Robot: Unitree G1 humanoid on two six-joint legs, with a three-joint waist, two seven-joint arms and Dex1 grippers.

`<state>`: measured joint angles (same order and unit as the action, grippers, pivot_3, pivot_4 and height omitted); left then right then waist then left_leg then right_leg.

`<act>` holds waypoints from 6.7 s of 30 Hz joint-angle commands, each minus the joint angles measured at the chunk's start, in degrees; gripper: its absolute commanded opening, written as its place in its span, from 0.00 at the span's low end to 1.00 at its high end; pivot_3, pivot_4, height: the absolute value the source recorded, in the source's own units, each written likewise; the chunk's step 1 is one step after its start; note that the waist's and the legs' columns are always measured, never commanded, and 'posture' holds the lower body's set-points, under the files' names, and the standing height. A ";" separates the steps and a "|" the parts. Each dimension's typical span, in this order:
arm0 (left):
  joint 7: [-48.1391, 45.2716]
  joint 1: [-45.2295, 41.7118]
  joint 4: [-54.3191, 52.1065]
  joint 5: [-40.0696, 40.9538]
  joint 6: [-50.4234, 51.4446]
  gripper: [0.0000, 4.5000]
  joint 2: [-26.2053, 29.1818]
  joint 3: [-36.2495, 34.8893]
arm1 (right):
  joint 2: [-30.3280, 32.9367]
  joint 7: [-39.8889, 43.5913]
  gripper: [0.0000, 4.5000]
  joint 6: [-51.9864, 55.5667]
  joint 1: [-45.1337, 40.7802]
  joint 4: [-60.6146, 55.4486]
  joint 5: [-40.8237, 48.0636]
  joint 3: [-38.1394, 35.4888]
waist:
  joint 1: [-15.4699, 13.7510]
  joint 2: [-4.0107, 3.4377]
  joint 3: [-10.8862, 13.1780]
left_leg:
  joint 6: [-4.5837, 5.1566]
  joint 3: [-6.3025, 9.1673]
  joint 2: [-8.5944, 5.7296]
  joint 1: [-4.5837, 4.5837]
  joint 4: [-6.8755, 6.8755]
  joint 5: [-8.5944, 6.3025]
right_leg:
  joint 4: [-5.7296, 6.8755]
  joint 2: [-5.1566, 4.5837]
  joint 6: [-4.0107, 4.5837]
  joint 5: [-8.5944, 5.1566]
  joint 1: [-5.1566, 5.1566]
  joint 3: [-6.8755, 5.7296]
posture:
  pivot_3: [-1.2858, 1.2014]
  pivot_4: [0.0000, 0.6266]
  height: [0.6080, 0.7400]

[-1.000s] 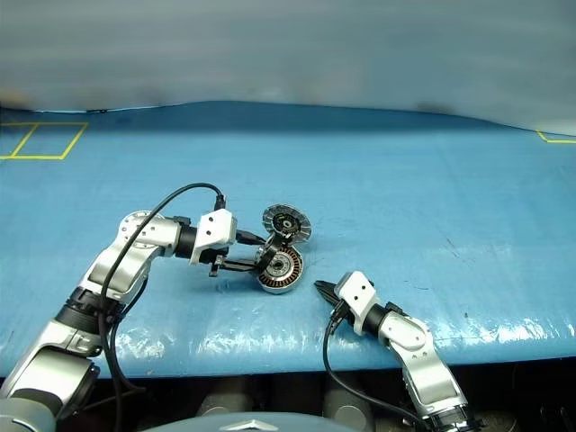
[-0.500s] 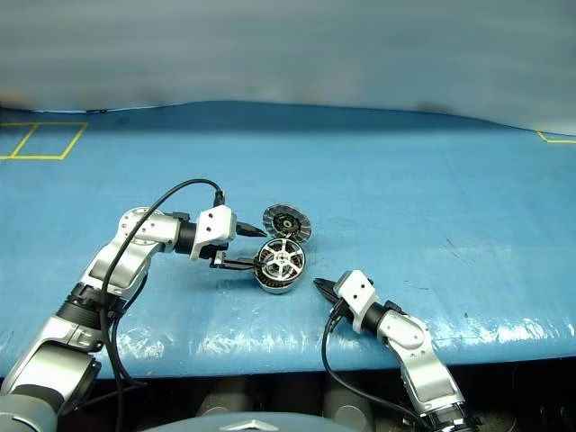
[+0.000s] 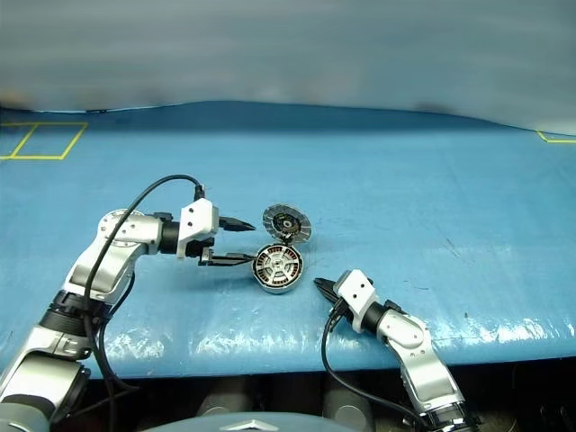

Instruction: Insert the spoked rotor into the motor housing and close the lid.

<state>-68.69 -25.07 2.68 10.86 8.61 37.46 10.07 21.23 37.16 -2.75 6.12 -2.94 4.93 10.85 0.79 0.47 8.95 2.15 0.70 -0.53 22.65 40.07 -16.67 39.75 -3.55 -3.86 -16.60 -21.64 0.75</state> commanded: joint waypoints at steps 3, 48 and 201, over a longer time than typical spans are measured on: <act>1.92 4.51 -5.69 3.91 1.30 0.69 0.57 -4.04 | 0.26 -0.20 0.00 0.53 -0.32 -1.16 0.31 -0.58 | -0.01 0.00 0.00 | 0.00 0.00 0.00 0.00 -0.02 0.00 | -0.01 -0.04 0.00 0.00 0.00 0.00 | 0.52 0.24 1.00; 13.42 29.22 -5.36 6.12 -11.34 0.69 -5.80 -8.10 | -0.62 20.53 0.00 11.61 -28.04 3.26 1.98 11.41 | 0.56 -0.09 0.03 | -0.07 -0.03 0.00 0.02 -0.92 0.04 | -0.71 -0.50 0.14 0.06 -0.42 -0.13 | 0.52 0.24 1.00; 16.20 31.12 -6.24 5.03 -10.96 0.70 -7.89 -5.74 | -5.28 4.40 0.71 12.69 -17.06 1.79 -0.73 10.52 | 0.45 -0.07 -0.13 | -0.14 -0.11 -0.02 -0.72 -2.09 0.10 | -1.77 -0.86 0.33 0.17 0.17 -0.27 | 0.52 0.24 1.00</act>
<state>-52.53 5.90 -2.79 15.89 -1.28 29.60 4.95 15.82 42.16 7.48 -11.52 -2.09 4.74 21.47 1.25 0.40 8.81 2.01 0.59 -0.55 21.93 37.98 -16.56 37.99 -4.41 -3.53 -16.43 -21.47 0.48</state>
